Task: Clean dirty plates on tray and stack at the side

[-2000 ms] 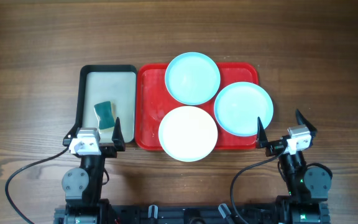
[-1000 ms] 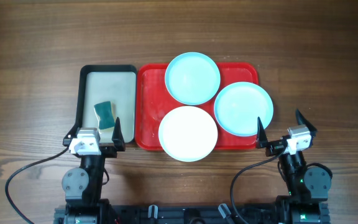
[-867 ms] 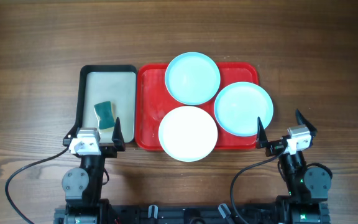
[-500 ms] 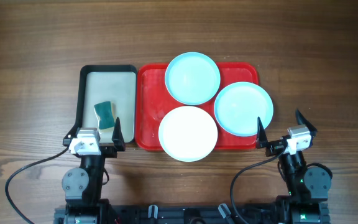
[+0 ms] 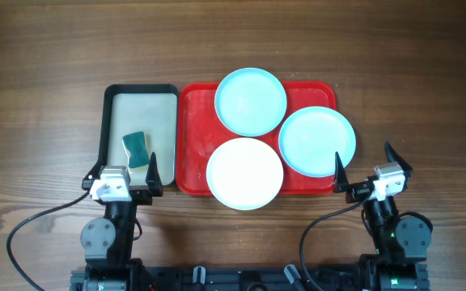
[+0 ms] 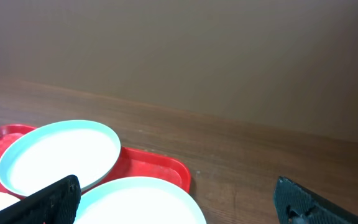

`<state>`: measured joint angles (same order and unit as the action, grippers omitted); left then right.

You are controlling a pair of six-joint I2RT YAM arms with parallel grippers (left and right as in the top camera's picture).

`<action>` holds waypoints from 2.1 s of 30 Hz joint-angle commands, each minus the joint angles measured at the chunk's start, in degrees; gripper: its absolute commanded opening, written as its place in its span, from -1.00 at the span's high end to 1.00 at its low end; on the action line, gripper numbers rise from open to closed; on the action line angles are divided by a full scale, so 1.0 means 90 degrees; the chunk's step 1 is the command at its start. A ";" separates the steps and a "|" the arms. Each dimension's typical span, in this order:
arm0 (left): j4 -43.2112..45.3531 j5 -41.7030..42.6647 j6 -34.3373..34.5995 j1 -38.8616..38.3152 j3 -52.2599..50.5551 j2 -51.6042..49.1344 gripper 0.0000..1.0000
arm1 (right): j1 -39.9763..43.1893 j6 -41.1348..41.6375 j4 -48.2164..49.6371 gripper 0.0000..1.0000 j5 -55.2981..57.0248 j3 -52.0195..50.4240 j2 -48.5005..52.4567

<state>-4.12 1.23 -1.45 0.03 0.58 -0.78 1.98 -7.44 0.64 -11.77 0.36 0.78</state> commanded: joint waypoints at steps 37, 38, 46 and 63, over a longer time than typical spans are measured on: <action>0.0296 0.1443 0.2387 -0.0027 0.1302 -0.0840 -1.00 | 0.0032 0.0855 -0.1430 -0.99 -0.2424 0.2817 0.1719; -0.0068 0.1559 0.2382 -0.0027 0.1773 -0.1256 -1.00 | 0.0034 0.0848 -0.2205 -0.99 -0.2416 0.3572 0.2358; -0.4770 0.2480 0.2353 -0.0029 0.6681 -0.5761 -1.00 | 0.0034 0.2101 -0.4937 -0.99 -0.3951 0.6717 0.6212; -0.6147 0.2382 0.1851 -0.0027 0.7070 -0.6623 -1.00 | -0.3067 0.3519 -0.5646 -0.38 -0.0971 0.5637 0.7992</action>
<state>-59.46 22.41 16.62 -0.05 63.07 -60.99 -23.11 24.21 -53.43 -23.83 53.71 69.52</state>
